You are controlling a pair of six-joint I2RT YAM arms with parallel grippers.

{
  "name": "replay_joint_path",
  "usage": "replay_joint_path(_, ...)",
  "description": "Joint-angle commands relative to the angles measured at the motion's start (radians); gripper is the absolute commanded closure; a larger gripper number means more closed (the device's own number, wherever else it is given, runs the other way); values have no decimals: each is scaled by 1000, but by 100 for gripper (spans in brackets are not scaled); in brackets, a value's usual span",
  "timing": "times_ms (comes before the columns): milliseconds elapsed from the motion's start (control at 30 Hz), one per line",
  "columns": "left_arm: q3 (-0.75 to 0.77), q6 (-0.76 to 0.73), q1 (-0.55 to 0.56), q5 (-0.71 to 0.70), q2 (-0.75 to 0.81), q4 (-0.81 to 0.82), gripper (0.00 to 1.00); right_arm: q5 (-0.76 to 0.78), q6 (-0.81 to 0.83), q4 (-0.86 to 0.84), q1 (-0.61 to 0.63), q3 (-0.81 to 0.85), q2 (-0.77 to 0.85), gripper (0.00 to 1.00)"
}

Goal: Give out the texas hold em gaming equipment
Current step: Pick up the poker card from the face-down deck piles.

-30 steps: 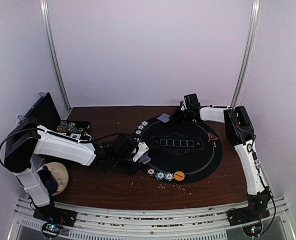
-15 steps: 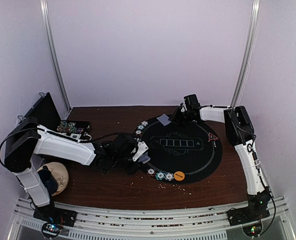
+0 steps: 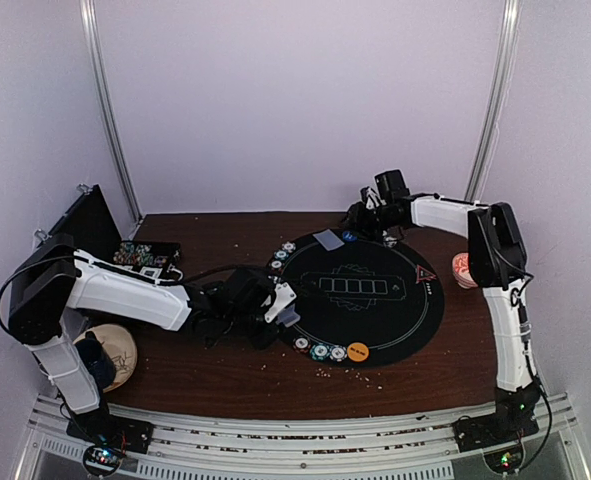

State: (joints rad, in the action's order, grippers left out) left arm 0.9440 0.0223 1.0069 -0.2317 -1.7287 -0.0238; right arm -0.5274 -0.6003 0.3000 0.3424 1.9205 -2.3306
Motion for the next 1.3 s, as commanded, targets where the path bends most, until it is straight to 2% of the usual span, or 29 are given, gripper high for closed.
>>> replay_joint_path(0,5,9,-8,-3,31,45,87,-195,200,100,4,-28,126,46)
replay_joint_path(133,2,3,-8,3,40,48,87,-360,271,106,21,-172,205,42)
replay_joint_path(267,-5,-1,-8,15,54,56,87,-454,335,98,83,-275,250,41)
replay_joint_path(400,-11,-8,-8,30,62,65,87,-502,445,234,141,-249,227,40)
replay_joint_path(933,-21,-17,-6,68,76,81,87,-578,640,423,251,-232,141,41)
replay_joint_path(1267,-26,-16,-5,61,78,88,87,-657,622,418,295,-234,99,41)
